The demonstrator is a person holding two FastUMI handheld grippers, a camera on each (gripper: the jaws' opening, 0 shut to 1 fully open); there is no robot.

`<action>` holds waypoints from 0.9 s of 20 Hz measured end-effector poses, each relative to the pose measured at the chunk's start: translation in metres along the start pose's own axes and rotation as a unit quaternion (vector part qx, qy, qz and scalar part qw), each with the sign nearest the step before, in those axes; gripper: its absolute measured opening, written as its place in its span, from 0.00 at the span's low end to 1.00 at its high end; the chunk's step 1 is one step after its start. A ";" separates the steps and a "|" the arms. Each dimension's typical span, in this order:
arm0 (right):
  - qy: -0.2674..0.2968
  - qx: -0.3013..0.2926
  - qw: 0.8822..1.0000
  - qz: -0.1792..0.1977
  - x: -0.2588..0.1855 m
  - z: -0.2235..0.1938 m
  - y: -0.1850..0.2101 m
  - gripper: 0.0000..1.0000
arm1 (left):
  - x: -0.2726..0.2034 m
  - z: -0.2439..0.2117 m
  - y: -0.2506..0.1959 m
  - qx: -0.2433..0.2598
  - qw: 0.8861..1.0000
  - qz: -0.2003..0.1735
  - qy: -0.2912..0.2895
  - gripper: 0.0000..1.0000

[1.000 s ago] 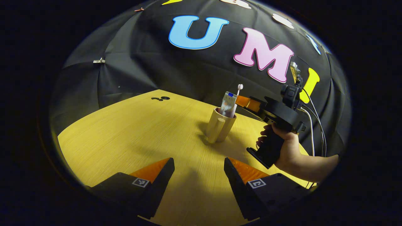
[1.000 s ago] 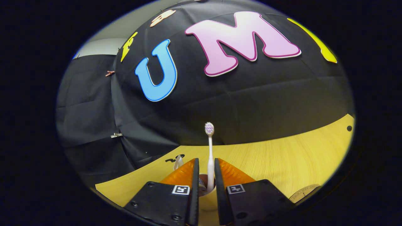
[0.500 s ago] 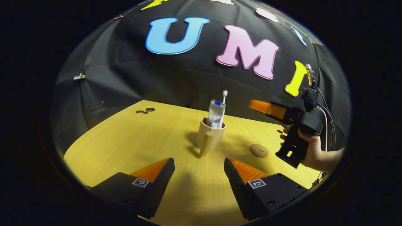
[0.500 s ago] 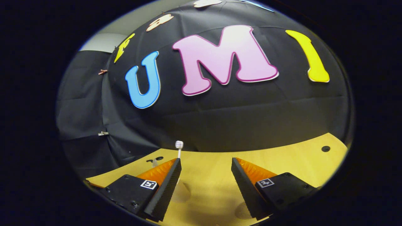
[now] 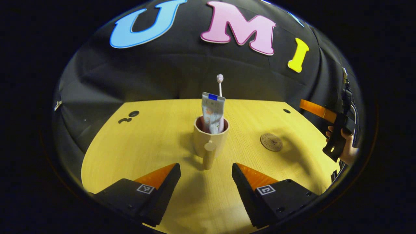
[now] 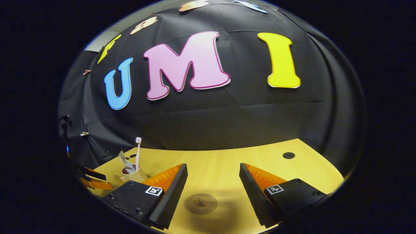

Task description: Put the toothbrush and toothpaste on the desktop into the cup, then pick up the cup and place it on the coaster on the desktop.

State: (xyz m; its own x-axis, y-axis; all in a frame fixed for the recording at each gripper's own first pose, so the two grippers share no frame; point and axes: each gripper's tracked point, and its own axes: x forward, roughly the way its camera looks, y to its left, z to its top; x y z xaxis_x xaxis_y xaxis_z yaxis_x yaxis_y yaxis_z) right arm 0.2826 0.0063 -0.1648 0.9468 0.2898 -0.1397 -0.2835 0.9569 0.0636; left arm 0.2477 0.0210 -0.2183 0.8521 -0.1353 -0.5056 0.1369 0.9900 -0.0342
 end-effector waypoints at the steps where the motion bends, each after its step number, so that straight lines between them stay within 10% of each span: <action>1: 0.005 0.006 1.000 -0.010 -0.008 -0.003 -0.014 0.98 | 0.007 0.000 -0.004 -0.009 1.000 -0.007 0.015 0.98; 18: 0.113 0.050 0.986 -0.111 -0.143 -0.071 -0.124 0.98 | 0.081 0.004 0.000 0.020 0.980 0.001 0.197 0.88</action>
State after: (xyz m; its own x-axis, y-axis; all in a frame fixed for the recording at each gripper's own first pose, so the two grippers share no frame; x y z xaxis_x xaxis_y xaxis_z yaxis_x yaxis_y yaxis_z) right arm 0.1713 -0.1521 -0.2229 0.9226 0.0807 -0.3773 -0.0451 0.9937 0.1024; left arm 0.3188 0.0101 -0.2557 0.5927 -0.0994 -0.7992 0.1622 0.9867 -0.0024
